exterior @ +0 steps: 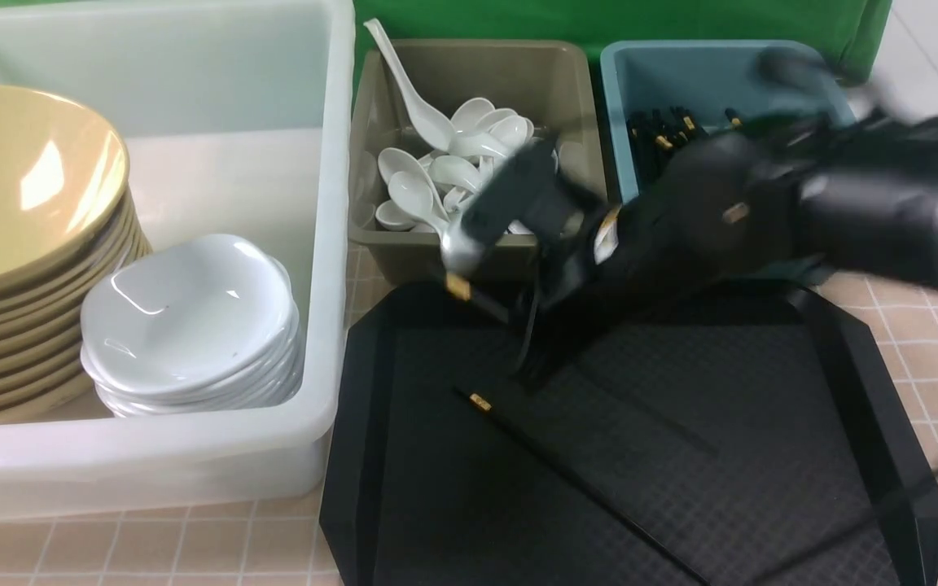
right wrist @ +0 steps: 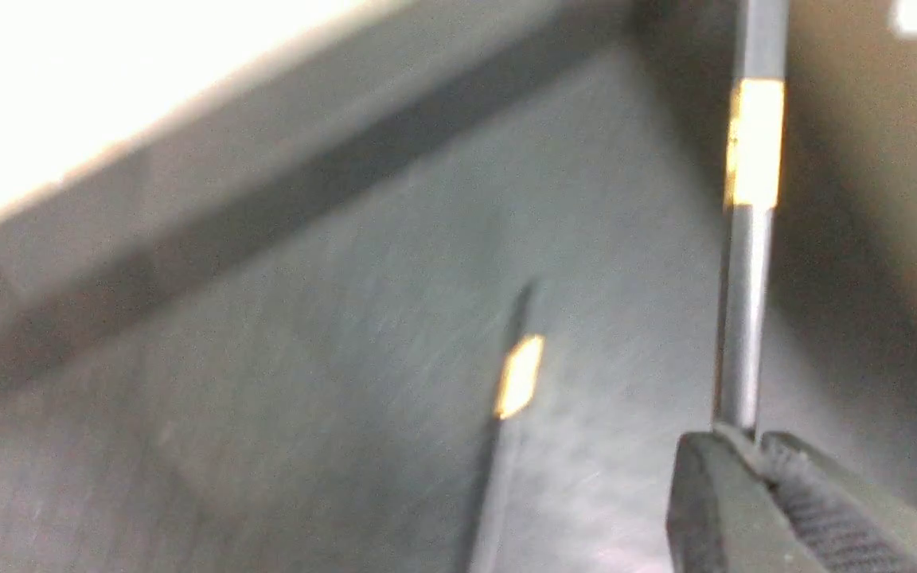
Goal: On brown table put chopsticks spoon bowls plates into blue grey white boxes.
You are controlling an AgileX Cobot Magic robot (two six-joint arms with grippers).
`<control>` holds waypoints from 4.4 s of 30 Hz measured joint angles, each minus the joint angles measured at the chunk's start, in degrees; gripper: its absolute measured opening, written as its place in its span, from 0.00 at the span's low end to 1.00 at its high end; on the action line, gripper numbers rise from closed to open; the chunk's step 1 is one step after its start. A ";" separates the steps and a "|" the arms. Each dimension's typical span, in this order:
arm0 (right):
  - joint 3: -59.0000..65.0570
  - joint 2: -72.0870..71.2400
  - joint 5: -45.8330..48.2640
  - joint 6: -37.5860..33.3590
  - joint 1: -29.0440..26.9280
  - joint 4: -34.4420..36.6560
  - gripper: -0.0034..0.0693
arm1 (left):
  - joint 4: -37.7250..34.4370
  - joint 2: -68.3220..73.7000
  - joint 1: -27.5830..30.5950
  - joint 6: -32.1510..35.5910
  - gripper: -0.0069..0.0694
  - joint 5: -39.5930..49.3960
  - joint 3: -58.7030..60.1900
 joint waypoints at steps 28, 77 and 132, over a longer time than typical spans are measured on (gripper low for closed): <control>-1.18 1.19 7.84 18.76 -15.69 -2.56 0.54 | 0.00 0.00 0.00 0.00 0.10 -0.05 0.00; -1.50 -5.33 6.39 8.49 2.64 -3.61 0.14 | 0.00 0.00 0.00 -0.74 0.10 0.35 0.00; 32.34 -63.24 -29.38 6.09 -21.84 -7.19 0.10 | 1.91 0.00 0.00 -0.87 0.10 -0.43 0.00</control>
